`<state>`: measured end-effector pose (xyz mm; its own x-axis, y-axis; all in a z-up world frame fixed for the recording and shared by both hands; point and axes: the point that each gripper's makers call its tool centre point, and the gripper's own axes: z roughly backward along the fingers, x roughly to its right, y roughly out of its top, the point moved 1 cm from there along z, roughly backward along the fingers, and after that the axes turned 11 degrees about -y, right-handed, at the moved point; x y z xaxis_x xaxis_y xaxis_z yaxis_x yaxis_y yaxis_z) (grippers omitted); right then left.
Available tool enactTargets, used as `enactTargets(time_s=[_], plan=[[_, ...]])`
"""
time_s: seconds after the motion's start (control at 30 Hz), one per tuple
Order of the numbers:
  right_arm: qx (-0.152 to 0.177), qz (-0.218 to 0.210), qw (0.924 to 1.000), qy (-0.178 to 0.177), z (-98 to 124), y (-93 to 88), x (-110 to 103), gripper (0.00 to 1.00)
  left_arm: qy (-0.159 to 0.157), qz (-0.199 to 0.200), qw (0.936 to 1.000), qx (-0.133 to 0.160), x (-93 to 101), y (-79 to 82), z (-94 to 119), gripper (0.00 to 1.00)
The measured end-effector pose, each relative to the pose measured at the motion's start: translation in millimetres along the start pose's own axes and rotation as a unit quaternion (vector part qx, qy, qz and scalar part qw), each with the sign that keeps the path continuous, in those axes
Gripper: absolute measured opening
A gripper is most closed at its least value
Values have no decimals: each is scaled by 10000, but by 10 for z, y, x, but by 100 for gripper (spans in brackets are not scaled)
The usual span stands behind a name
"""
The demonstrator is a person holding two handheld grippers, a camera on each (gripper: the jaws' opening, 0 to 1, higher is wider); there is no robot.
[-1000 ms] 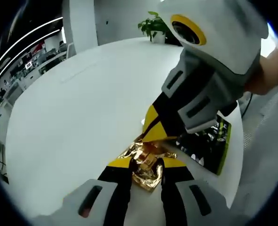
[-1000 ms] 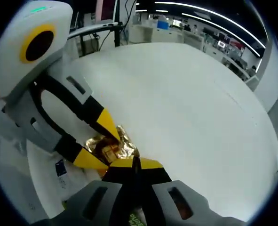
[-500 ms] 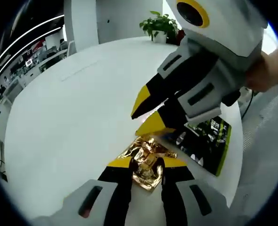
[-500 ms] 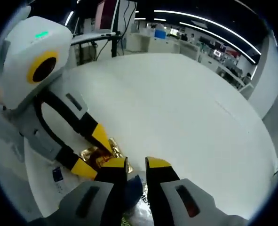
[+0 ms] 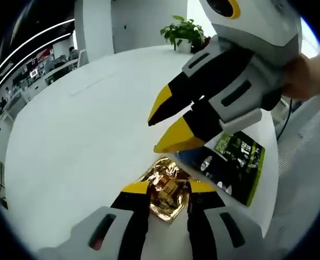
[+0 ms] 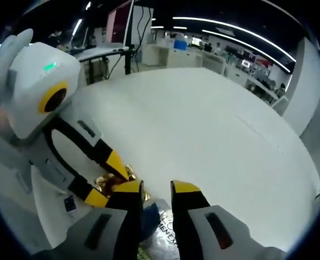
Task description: Arrange the skincare products in the storage area until every visible bottle or jar stands upright without overlapping.
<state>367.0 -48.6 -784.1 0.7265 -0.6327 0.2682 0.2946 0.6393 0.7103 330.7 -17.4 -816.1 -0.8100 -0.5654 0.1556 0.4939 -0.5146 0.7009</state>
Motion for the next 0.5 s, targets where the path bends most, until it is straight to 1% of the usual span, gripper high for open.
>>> enactTargets(time_s=[0.27,0.4,0.43,0.5], plan=[[81,23,10000,1,42,34,-12,22,9,28,10000,44,6,19,17,28],[236,116,9997,1,194,94,-33,25,66,142,9998,132,10,63,79,31],[272,142,9995,2,226,97,-41,25,67,231,9996,171,21,78,96,32],[329,161,9993,11,292,108,-55,25,73,268,9994,222,51,113,122,34]])
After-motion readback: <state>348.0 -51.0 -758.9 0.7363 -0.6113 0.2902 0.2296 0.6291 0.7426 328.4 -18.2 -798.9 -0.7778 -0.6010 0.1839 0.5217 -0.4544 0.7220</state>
